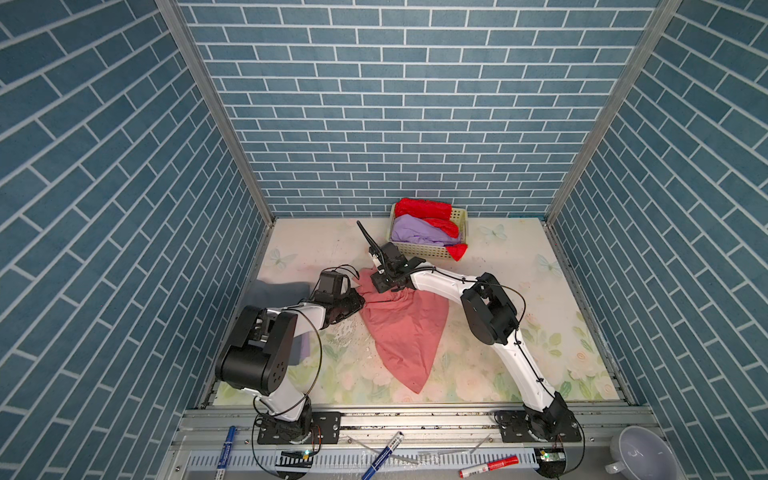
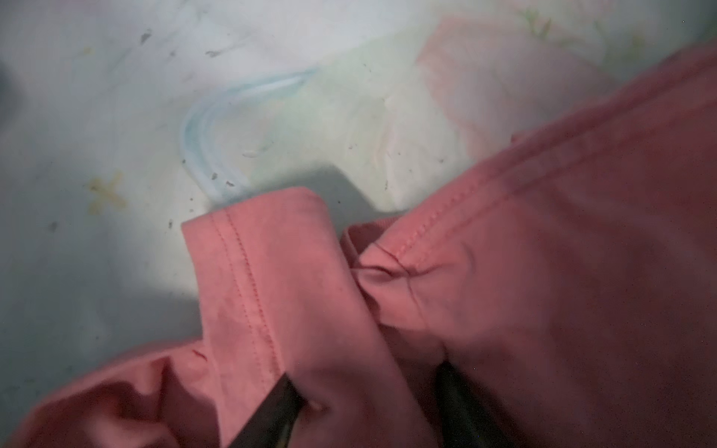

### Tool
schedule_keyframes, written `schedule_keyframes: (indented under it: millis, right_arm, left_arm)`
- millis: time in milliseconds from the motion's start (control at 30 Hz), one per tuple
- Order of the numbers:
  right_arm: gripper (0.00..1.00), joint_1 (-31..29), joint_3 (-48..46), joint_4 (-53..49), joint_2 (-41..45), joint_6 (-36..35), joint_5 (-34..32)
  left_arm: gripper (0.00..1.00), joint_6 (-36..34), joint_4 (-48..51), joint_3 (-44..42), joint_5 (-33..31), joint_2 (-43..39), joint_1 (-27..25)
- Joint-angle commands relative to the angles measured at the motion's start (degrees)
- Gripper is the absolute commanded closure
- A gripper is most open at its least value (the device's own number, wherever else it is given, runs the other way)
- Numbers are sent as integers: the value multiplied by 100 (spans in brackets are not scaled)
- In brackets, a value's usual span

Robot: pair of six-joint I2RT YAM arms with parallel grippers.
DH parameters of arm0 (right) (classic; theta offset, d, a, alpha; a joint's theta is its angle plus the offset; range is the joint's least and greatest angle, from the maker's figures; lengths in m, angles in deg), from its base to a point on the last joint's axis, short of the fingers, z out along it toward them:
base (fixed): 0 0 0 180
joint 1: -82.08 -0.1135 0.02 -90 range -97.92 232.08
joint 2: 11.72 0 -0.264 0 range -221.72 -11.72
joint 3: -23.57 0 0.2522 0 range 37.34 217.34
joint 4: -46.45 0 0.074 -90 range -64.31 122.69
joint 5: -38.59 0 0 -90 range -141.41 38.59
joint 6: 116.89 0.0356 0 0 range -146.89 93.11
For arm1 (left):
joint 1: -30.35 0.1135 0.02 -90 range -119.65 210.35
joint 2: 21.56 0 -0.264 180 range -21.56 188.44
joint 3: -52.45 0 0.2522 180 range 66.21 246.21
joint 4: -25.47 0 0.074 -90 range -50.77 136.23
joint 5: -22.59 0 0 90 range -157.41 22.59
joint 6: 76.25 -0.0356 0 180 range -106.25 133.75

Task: Fold and stack the t-shirts

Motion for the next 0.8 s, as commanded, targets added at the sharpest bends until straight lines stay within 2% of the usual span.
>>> schedule_keyframes:
  millis: [0, 33, 100, 267, 433, 567, 633, 767]
  right_arm:
    - [91, -32, 294, -352, -60, -2, -416]
    - [100, -29, 304, -324, 8, -23, -485]
    - [100, -16, 374, -272, 187, -141, -585]
    - [100, 46, 553, -103, 1062, -362, -783]
    - [100, 231, 204, 158, 2404, -696, -1411]
    - [100, 404, -764, 598, 3734, -711, -1976]
    - [100, 427, -1570, 945, 4582, -634, -2343]
    - [100, 426, -3311, 1235, 6073, -130, -2820]
  left_arm:
    - [86, 27, 4, -69, -182, -41, -8]
    - [91, 26, 6, -49, -198, -77, -4]
    - [100, -36, 101, 13, -241, -153, -8]
    - [100, -348, 535, 449, -319, -617, 24]
    - [100, -959, 1462, 1293, -667, -1509, 179]
    - [100, -1445, 2044, 2023, -891, -2196, 387]
    - [100, -1742, 2382, 2312, -1225, -2576, 412]
    - [100, -2012, 2937, 2311, -1817, -3374, 412]
